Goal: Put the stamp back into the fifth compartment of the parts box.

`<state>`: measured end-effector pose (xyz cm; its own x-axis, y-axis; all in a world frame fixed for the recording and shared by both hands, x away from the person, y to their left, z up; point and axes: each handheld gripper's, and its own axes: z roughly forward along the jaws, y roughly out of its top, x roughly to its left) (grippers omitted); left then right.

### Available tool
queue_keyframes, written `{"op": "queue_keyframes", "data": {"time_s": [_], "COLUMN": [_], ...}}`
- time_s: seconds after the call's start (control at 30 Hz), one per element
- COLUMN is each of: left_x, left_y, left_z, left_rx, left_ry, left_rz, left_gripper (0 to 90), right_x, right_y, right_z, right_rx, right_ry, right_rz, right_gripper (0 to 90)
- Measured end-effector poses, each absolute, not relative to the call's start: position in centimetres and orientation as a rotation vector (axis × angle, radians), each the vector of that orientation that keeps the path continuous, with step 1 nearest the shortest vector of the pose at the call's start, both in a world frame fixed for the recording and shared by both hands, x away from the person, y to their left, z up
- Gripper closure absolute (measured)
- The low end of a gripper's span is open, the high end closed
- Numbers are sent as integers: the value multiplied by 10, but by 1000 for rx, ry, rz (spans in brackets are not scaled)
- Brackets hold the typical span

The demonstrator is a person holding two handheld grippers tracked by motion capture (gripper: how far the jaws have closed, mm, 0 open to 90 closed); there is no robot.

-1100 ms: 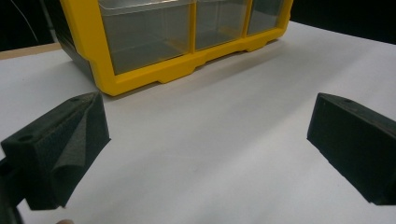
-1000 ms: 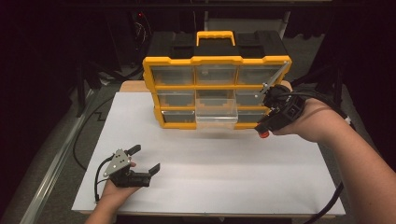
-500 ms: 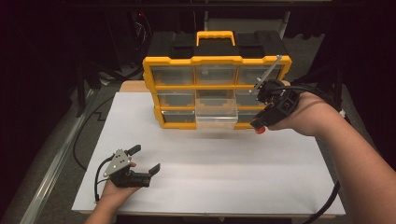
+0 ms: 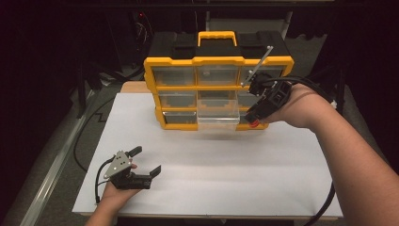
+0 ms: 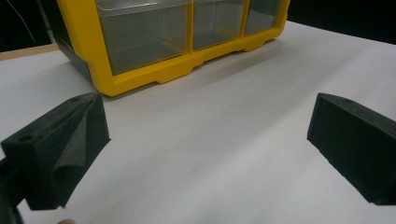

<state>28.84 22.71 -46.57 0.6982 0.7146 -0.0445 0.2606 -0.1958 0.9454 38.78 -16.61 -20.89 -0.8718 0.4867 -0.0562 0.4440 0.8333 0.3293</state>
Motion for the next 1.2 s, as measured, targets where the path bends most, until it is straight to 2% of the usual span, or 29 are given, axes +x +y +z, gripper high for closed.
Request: {"op": "queue_keyframes", "data": {"time_s": [1.2], "left_x": [288], "left_y": [228], "left_z": [-465], "left_rx": [1757], "left_ry": [776], "left_rz": [495], "left_gripper": [2], "right_x": [423], "right_y": [-113], "right_z": [-207], "right_rx": [678], "right_ry": [2864], "right_rz": [473], "right_gripper": [733]}}
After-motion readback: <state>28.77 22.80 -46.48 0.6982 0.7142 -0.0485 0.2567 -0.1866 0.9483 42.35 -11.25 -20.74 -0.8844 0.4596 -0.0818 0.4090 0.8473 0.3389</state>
